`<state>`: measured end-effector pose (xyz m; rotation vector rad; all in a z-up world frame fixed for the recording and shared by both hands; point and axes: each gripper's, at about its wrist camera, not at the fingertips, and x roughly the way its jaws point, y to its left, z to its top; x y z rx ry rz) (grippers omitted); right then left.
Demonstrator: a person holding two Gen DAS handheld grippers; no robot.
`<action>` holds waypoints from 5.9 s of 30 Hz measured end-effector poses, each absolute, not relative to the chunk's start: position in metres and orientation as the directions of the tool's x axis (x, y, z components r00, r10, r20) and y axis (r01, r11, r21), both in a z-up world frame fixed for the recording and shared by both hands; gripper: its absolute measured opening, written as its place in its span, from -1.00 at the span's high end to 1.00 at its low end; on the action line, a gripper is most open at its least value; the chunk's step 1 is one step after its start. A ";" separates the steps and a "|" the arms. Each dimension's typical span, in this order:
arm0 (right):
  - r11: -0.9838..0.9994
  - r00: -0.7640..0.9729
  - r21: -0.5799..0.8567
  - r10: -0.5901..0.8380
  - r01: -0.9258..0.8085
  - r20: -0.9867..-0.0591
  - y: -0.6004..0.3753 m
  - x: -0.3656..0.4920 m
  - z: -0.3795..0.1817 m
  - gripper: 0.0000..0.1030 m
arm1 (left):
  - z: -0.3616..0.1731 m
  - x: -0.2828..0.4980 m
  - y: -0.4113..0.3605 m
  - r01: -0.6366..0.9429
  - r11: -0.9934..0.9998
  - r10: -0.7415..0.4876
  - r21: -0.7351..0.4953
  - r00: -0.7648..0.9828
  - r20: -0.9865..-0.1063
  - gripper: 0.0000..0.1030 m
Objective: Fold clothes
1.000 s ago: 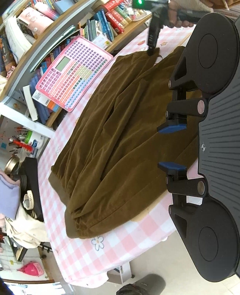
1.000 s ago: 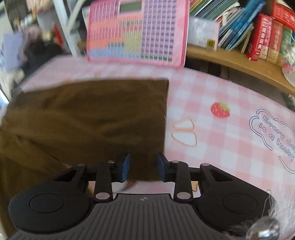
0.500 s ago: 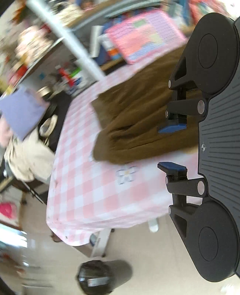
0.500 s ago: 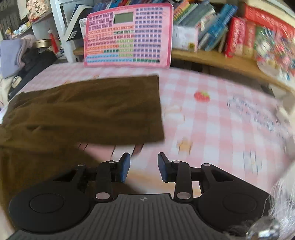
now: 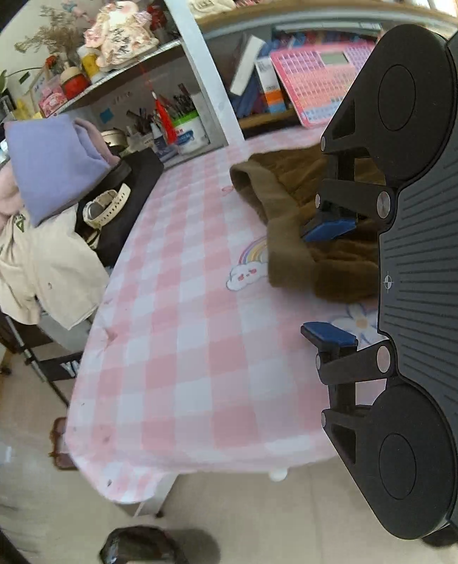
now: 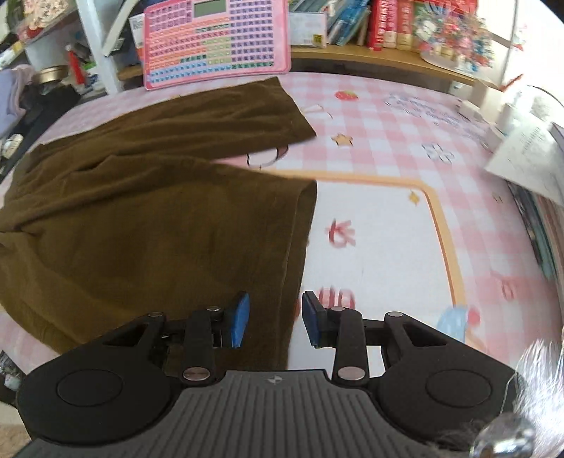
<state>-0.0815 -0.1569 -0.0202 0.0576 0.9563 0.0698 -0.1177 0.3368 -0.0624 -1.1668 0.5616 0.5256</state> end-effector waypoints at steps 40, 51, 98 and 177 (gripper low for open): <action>0.977 0.622 -0.098 -0.198 0.191 -0.757 -0.145 -0.079 -0.040 0.63 | -0.055 -0.058 0.314 -0.441 0.701 -0.088 -0.561 0.727 -0.681 0.79; 0.981 0.628 -0.062 -0.166 0.184 -0.760 -0.140 -0.087 -0.040 0.63 | -0.037 -0.056 0.316 -0.416 0.769 -0.038 -0.486 0.729 -0.684 0.80; 0.988 0.720 0.064 -0.059 0.142 -0.692 -0.090 -0.144 0.005 -0.14 | 0.000 -0.088 0.206 -0.006 0.983 -0.118 -0.184 0.747 -0.655 -0.64; 0.884 0.549 -0.020 0.272 -0.467 -0.790 -0.161 0.325 -0.044 -0.07 | -0.003 0.179 0.243 0.014 0.990 0.097 0.144 0.675 -0.731 -0.59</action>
